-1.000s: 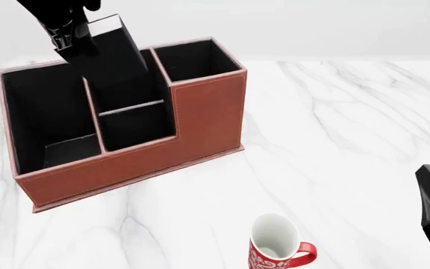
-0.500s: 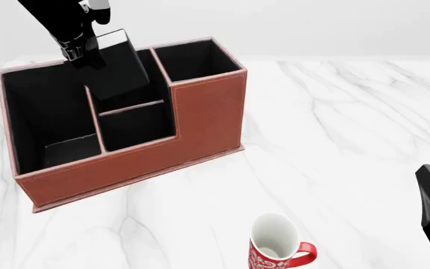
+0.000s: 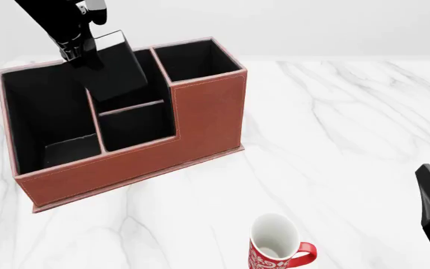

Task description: Pick up the book and place it in the front compartment of the caddy.

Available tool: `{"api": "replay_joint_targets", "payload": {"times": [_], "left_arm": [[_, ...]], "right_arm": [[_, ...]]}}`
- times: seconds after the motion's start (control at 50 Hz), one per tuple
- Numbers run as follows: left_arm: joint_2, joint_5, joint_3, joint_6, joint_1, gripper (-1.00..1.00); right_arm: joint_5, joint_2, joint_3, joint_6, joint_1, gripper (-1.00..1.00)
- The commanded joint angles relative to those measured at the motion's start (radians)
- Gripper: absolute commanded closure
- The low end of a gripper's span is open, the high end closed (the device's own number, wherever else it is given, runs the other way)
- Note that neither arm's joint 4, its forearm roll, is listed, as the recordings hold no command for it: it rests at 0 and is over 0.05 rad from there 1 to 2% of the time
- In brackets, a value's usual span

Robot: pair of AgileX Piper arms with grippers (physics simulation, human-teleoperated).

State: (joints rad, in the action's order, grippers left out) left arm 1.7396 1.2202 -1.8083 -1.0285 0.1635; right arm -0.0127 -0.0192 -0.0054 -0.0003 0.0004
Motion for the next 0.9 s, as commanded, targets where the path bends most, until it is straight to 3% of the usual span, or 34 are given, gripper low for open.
{"api": "replay_joint_targets", "payload": {"times": [0.02, 0.38, 0.9], "left_arm": [[0.036, 0.000, -0.003, -0.019, -0.051, 1.00], [0.096, 0.000, -0.031, 0.035, -0.015, 1.00], [0.160, 0.000, -0.067, 0.040, 0.003, 1.00]], "right_arm": [[-0.001, 0.000, 0.001, 0.000, 0.000, -1.00], [0.000, 0.001, 0.001, 0.000, 0.000, -1.00], [0.000, 0.001, 0.001, 0.002, 0.000, -1.00]]}}
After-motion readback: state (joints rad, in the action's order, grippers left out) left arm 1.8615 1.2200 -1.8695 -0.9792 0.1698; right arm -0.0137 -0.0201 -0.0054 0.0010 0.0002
